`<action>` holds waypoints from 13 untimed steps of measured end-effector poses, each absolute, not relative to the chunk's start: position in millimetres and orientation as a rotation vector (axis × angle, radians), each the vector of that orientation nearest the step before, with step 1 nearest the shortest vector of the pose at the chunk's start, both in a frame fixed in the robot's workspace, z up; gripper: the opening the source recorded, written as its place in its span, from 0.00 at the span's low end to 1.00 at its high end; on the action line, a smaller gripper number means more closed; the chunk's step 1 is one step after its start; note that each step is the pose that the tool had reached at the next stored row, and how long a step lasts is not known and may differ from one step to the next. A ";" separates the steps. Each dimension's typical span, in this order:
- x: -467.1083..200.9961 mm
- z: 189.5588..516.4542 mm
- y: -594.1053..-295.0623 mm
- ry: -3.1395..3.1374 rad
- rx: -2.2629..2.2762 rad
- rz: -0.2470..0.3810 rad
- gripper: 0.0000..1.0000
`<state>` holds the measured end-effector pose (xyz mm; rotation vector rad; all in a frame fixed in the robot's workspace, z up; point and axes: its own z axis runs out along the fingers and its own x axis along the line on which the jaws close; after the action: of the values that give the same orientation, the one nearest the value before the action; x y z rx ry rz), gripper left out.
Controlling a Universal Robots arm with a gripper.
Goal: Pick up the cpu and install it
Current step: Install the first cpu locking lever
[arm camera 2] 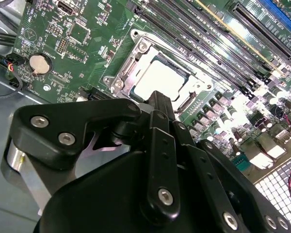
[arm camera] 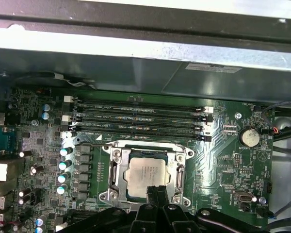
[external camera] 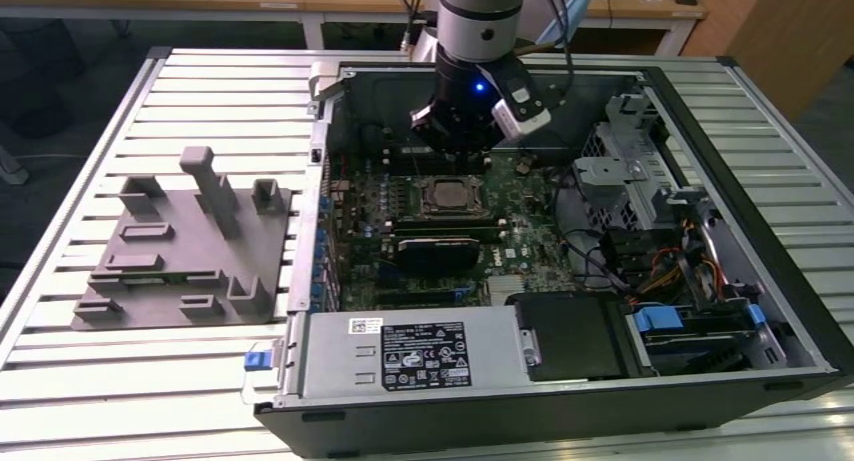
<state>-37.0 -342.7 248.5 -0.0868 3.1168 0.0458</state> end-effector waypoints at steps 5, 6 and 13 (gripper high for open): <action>-47.3 248.5 -342.7 3.117 -0.087 0.046 0.11; -49.6 248.5 -342.7 3.117 -0.087 0.046 0.11; -66.1 248.4 -342.7 3.117 -0.087 0.046 0.11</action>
<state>-66.1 -342.7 248.4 -0.0867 3.1167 0.0460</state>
